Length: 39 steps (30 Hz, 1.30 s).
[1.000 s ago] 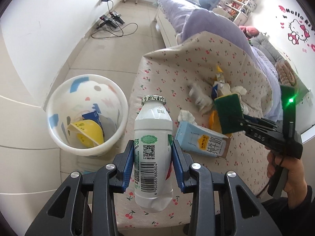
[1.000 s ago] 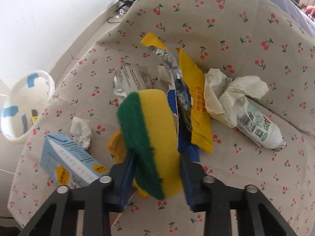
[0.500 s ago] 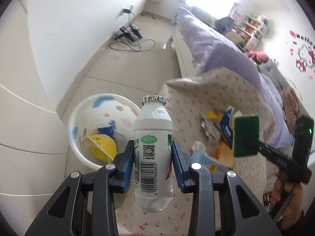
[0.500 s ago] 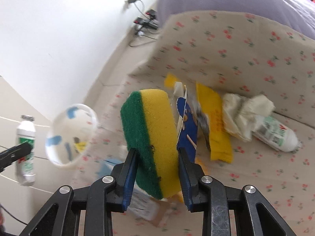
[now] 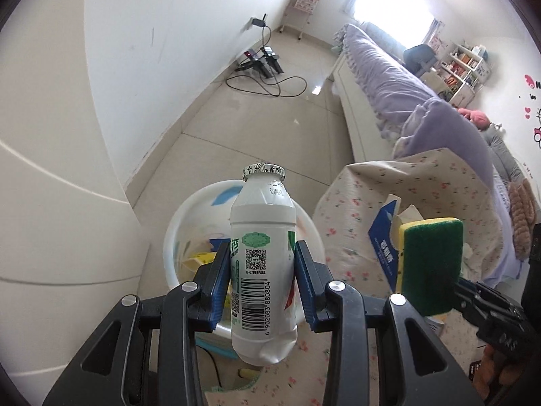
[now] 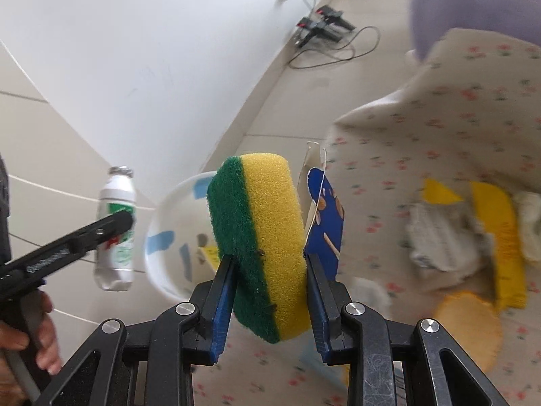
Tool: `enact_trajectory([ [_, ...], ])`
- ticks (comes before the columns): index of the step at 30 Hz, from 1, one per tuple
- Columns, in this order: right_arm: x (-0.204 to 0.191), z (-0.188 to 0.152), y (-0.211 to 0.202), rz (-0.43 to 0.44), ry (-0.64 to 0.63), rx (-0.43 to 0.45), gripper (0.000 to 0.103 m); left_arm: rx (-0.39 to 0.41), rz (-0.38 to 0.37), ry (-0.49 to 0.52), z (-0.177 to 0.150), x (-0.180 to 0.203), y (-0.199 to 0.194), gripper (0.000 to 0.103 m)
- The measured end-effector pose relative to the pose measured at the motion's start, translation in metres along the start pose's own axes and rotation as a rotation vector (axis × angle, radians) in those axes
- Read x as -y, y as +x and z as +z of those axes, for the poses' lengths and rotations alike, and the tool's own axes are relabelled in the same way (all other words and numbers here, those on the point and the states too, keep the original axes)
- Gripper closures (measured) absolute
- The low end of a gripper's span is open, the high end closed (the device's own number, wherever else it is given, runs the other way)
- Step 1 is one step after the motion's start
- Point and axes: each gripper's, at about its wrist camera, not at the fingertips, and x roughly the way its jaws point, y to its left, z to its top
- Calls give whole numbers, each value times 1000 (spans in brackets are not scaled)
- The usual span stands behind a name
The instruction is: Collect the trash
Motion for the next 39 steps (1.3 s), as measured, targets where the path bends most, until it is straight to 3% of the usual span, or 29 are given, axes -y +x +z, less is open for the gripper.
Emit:
enact_trajectory([
  [11, -18, 5, 51, 30, 29, -55, 67, 11, 52, -32, 11, -17, 16, 64],
  [15, -17, 4, 59, 38, 56, -65, 67, 3, 78, -16, 9, -16, 14, 46],
  [17, -16, 4, 60, 43, 63, -70, 67, 4, 84, -1, 7, -17, 12, 44],
  [24, -14, 7, 58, -35, 38, -65, 67, -19, 68, 1, 1, -22, 8, 44],
  [33, 22, 13, 36, -137, 97, -37, 66, -29, 52, 15, -1, -18, 6, 44],
  [39, 40, 15, 31, -145, 128, -28, 60, -34, 48, 23, -2, -16, 5, 44],
])
